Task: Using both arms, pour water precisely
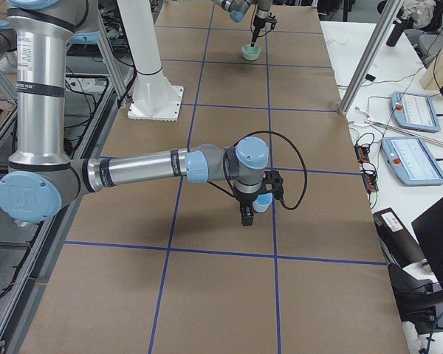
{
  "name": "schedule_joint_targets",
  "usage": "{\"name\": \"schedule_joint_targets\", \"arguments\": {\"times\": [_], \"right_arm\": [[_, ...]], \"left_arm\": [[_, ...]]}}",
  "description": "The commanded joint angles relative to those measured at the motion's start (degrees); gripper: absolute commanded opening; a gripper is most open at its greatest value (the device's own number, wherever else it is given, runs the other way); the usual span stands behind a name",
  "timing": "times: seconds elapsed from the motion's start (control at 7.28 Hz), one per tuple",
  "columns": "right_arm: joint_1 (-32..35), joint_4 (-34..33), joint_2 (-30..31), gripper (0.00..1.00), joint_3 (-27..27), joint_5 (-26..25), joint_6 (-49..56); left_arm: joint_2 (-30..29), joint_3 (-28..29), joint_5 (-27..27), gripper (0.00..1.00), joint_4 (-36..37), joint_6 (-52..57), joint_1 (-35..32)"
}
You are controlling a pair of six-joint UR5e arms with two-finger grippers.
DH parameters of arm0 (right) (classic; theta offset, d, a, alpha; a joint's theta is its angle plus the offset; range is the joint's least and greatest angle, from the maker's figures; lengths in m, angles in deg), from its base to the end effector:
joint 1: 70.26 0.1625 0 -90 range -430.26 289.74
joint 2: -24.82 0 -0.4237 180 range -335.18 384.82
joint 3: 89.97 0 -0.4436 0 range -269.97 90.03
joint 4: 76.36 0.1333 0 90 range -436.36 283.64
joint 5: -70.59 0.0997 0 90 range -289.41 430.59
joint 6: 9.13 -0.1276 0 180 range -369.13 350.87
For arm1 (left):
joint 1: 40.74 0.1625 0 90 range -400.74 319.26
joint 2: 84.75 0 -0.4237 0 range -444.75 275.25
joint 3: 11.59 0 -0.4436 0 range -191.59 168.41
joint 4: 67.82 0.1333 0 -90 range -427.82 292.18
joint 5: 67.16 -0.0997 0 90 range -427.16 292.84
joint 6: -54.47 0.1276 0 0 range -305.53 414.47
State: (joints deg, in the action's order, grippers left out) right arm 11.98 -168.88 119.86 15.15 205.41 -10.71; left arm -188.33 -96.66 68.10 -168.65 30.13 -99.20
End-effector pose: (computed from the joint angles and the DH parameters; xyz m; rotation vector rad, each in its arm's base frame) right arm -0.0259 -0.5115 0.5835 0.0612 -0.7894 -0.1538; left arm 0.3099 -0.5865 0.5591 -0.0821 0.8436 0.2523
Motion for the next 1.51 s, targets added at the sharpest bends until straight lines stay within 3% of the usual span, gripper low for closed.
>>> {"name": "schedule_joint_targets", "arguments": {"times": [0.0, 0.14, 0.27, 0.41, 0.69, 0.96, 1.1, 1.37], "right_arm": [[-0.7, 0.0, -0.2, 1.0, -0.1, -0.1, 0.0], [-0.8, 0.1, -0.3, 1.0, -0.1, -0.1, 0.0], [-0.9, 0.1, -0.4, 1.0, -0.1, -0.1, 0.0], [-0.9, 0.1, -0.5, 1.0, -0.1, -0.1, 0.0], [-0.9, 0.1, -0.6, 1.0, 0.0, -0.1, 0.0], [-0.9, 0.2, -0.7, 1.0, 0.2, -0.2, 0.1], [-0.9, 0.2, -0.7, 1.0, 0.3, -0.1, 0.0], [-0.9, 0.2, -0.7, 1.0, 0.3, -0.1, 0.1]], "left_arm": [[0.0, 2.9, 0.0, 0.63, -5.8, -0.1, 1.1], [0.0, 4.6, 0.0, 0.14, -8.5, -0.2, 1.1], [0.0, 4.8, 0.1, 0.0, -9.0, -0.2, 1.1], [-0.1, 4.3, 1.8, 0.0, -9.0, -0.2, 1.1], [-4.8, 3.6, 11.2, 0.0, -8.6, -5.4, 1.1], [-12.8, 0.9, 11.2, 0.0, -8.8, -23.2, 1.2], [-16.3, -0.2, 9.3, 0.0, -8.9, -31.0, 4.7], [-23.3, -0.5, -1.6, 0.0, -8.5, -43.5, 15.8]]}}
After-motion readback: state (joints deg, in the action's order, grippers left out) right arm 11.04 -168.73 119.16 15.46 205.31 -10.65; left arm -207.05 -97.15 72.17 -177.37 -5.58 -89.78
